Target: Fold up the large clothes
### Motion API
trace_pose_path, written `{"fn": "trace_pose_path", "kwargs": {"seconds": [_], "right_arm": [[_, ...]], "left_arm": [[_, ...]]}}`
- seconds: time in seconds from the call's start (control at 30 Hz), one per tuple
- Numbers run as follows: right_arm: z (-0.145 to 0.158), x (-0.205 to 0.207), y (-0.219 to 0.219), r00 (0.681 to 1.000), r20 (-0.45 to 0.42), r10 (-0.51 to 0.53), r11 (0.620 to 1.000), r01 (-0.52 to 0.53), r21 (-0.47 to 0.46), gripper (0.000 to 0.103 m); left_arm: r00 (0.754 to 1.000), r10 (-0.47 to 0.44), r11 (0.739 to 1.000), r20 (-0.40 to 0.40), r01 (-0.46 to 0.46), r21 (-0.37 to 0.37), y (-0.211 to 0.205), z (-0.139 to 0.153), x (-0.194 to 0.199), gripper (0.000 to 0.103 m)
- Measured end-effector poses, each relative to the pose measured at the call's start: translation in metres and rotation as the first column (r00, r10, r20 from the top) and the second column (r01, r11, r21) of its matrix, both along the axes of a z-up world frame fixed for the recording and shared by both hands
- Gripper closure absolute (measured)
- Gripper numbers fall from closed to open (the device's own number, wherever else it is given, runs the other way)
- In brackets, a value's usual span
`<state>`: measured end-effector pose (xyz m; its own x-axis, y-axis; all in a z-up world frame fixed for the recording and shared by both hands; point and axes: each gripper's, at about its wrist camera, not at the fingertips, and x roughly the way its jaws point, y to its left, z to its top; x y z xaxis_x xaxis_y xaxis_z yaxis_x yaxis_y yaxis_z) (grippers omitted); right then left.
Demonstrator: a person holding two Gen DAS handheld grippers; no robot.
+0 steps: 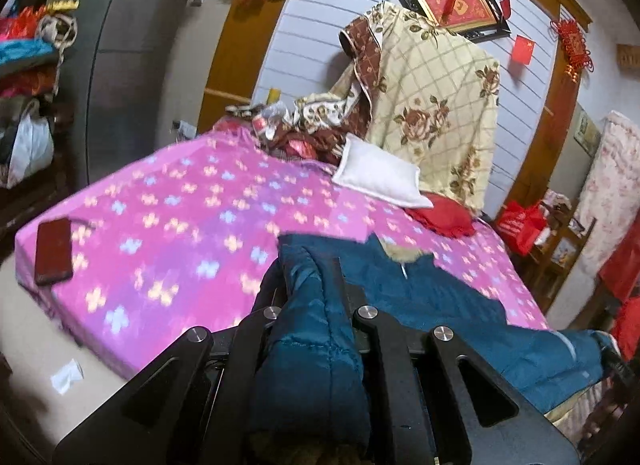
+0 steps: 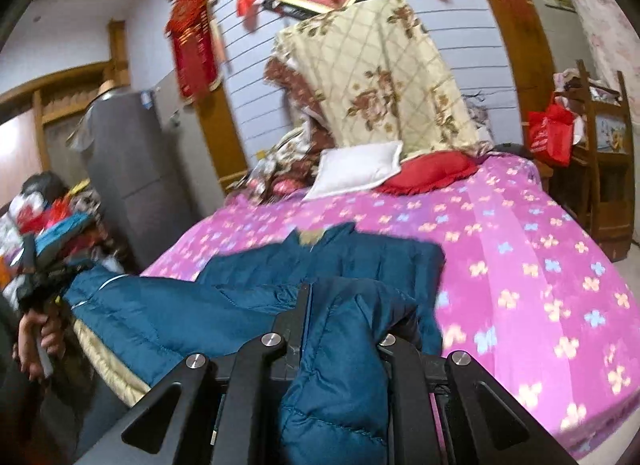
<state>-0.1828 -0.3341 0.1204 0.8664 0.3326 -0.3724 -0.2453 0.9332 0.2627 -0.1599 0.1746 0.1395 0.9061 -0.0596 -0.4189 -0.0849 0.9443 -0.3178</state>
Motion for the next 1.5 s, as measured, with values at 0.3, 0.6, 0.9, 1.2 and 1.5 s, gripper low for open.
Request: {"fn": "trace_pose_path", "kwargs": {"seconds": [0.3, 0.6, 0.9, 1.2, 1.5], "right_arm": [[0.011, 0.129, 0.01, 0.989, 0.022, -0.149, 0.986, 0.147, 0.072, 0.09], [-0.036, 0.277, -0.004, 0.962, -0.126, -0.242, 0.963, 0.254, 0.086, 0.09], [-0.116, 0.347, -0.007, 0.908, -0.353, -0.224, 0.969, 0.248, 0.023, 0.09], [-0.14, 0.358, 0.0, 0.856, -0.453, -0.249, 0.966, 0.255, -0.049, 0.087], [-0.13, 0.33, -0.046, 0.888, -0.435, -0.149, 0.875, 0.323, 0.36, 0.07]], "left_arm": [[0.999, 0.052, 0.999, -0.001, -0.052, 0.001, -0.008, 0.0, 0.139, 0.097], [0.983, 0.097, 0.99, -0.154, -0.079, 0.119, -0.034, -0.059, 0.288, 0.097], [0.93, 0.09, 0.994, -0.355, -0.064, 0.085, -0.041, -0.154, 0.351, 0.089], [0.905, 0.046, 0.998, -0.423, -0.023, 0.058, -0.045, -0.167, 0.364, 0.078], [0.974, -0.06, 0.986, -0.217, 0.025, -0.163, -0.01, -0.109, 0.334, 0.023]]}}
